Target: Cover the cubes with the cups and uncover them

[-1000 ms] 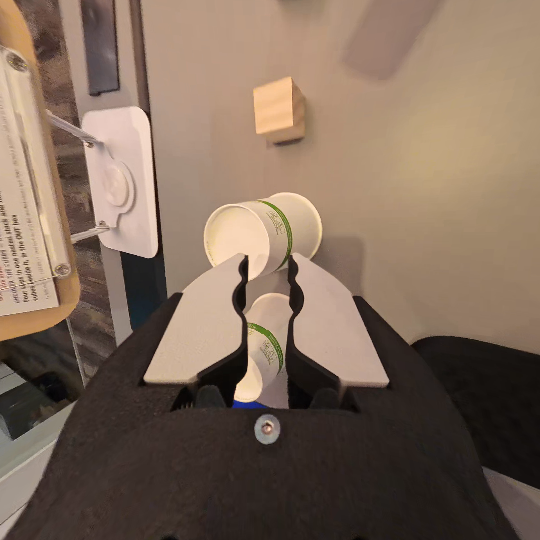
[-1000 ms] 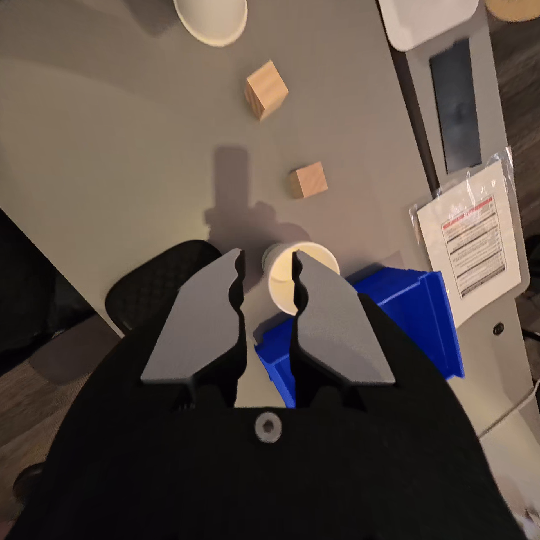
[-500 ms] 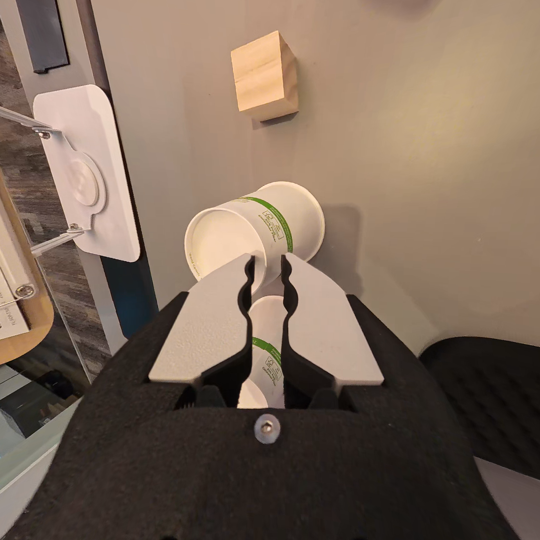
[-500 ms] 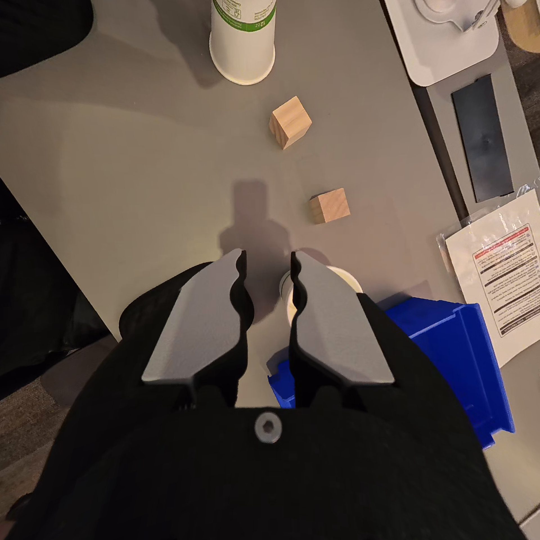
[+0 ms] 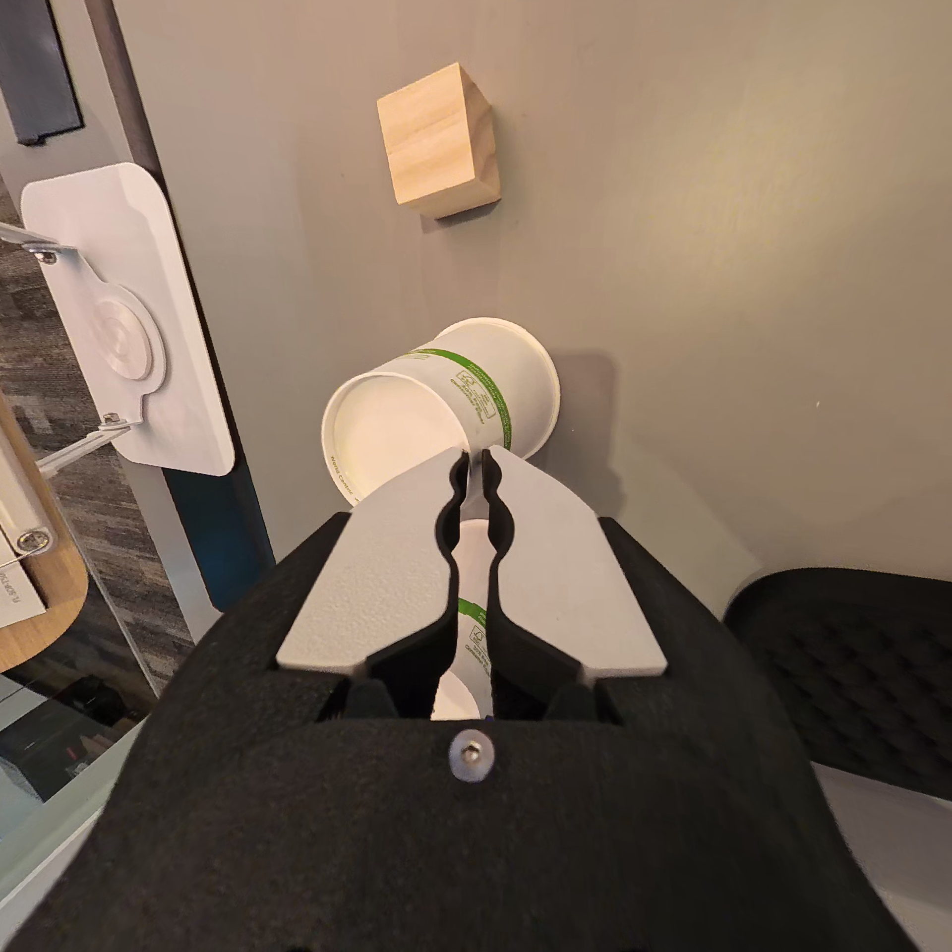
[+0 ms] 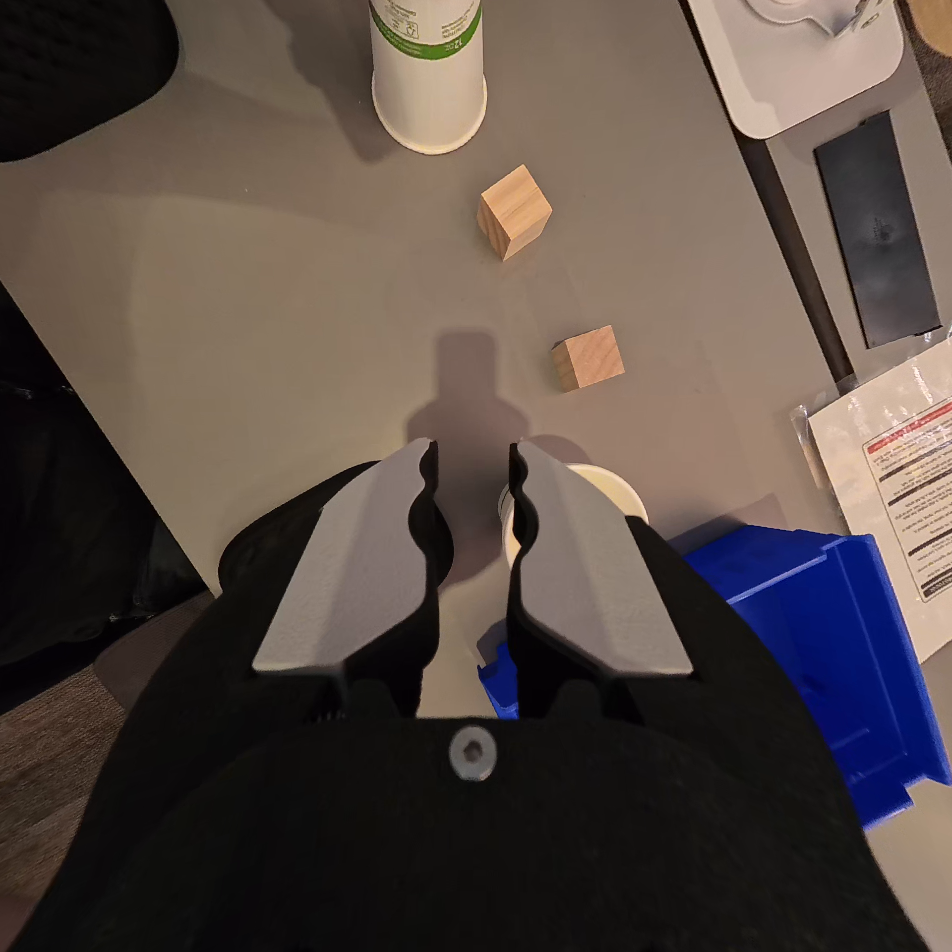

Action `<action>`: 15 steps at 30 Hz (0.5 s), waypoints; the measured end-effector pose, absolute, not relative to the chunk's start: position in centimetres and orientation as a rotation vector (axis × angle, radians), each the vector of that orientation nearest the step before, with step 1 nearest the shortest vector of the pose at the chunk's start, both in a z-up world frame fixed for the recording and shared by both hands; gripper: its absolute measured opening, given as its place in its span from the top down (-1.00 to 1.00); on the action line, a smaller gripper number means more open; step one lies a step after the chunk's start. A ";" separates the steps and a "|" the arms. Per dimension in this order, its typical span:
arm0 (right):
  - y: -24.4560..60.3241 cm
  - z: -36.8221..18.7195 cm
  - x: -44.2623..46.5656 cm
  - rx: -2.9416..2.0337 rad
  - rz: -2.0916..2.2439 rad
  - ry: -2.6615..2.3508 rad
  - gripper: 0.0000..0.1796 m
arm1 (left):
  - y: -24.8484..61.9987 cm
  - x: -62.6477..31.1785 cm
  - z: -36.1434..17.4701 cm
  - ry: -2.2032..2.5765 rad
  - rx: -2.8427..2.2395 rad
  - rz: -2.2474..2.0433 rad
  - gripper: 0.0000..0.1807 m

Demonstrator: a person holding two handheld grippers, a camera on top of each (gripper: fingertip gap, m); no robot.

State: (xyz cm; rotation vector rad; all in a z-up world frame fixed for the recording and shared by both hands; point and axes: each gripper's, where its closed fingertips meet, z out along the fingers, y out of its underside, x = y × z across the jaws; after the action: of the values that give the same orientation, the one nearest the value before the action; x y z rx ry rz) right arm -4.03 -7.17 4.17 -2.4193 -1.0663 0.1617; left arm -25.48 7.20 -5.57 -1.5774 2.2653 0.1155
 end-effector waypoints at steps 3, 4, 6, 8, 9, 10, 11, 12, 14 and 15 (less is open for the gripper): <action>-7.2 4.0 -3.9 -2.423 0.170 -1.066 0.71 | 7.0 -25.6 -5.5 2.295 -1.587 0.093 0.96; -7.3 4.0 -3.9 -2.423 0.172 -1.066 0.71 | 7.0 -25.6 -5.5 2.298 -1.595 0.083 0.96; -7.3 3.9 -3.8 -2.423 0.179 -1.067 0.71 | 6.9 -25.7 -5.3 2.301 -1.606 0.068 0.96; -7.4 3.8 -3.8 -2.425 0.187 -1.066 0.71 | 6.8 -25.7 -5.0 2.297 -1.615 0.038 0.97; -7.4 3.7 -3.7 -2.426 0.192 -1.066 0.71 | 6.8 -25.7 -4.8 2.290 -1.618 0.028 0.97; -7.4 3.6 -3.7 -2.428 0.193 -1.066 0.71 | 6.8 -25.7 -4.5 2.282 -1.619 0.017 0.97; -7.4 3.5 -3.6 -2.429 0.196 -1.066 0.71 | 6.7 -25.6 -4.2 2.275 -1.617 -0.002 0.97; -7.4 3.4 -3.6 -2.429 0.201 -1.066 0.71 | 6.7 -25.6 -3.7 2.262 -1.615 -0.023 0.97; -7.3 3.3 -3.6 -2.427 0.212 -1.058 0.71 | 6.5 -25.4 -2.8 2.232 -1.615 -0.074 0.97; -7.3 3.3 -3.7 -2.425 0.221 -1.056 0.71 | 6.4 -25.3 -2.3 2.216 -1.612 -0.101 0.97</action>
State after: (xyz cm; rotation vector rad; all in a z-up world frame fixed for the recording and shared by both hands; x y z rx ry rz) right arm -3.66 -7.26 3.26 -2.4248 -1.0557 0.2210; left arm -25.32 6.39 -2.31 -1.6123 2.2158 -0.1011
